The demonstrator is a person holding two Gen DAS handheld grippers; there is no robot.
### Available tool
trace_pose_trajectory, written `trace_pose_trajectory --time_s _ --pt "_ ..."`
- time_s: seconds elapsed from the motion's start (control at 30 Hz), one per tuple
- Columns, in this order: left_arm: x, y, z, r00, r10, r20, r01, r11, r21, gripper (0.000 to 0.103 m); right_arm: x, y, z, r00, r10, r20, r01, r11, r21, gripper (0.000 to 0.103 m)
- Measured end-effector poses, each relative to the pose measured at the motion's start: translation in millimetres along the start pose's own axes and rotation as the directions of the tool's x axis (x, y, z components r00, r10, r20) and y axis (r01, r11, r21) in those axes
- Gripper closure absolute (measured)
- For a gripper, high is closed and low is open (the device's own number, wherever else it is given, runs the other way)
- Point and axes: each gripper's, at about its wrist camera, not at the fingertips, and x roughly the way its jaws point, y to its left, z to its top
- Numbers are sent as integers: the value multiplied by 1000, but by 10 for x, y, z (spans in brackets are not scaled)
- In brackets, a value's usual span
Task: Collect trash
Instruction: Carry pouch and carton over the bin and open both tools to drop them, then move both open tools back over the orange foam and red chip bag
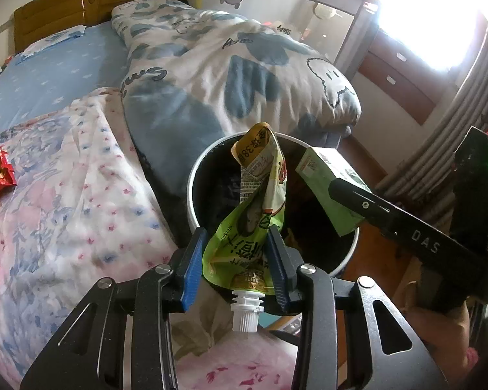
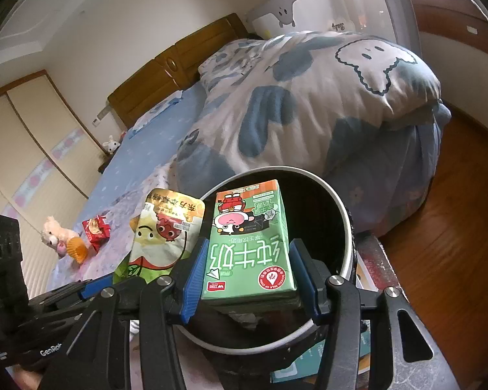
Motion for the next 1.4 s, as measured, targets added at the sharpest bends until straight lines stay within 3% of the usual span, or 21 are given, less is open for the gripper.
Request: trace_pose_trajectory --time_s 0.33,0.4,0.47,0.73,0.87,1.4 --pt "46 72 10 1000 -21 -11 20 999 -41 63 45 -29 29 1000 -25 -1 25 1000 -2 49" --pt "15 106 -4 1000 -27 -3 27 998 -57 49 50 -29 30 999 -32 -7 32 999 -2 47" --pt "-39 128 -28 1000 -16 14 16 998 -60 42 26 -22 20 1000 -30 -2 30 1000 -2 36" --pt "-261 298 -244 999 12 49 -8 997 -77 39 -59 81 -46 1000 -10 11 10 1000 9 24" --pt "-374 517 -415 996 62 58 -55 992 -115 38 -91 237 -103 1000 13 16 -13 1000 1 16" --pt "-844 1525 -950 975 211 67 -181 934 -310 36 149 1205 -429 989 135 -58 -142 981 -130 11"
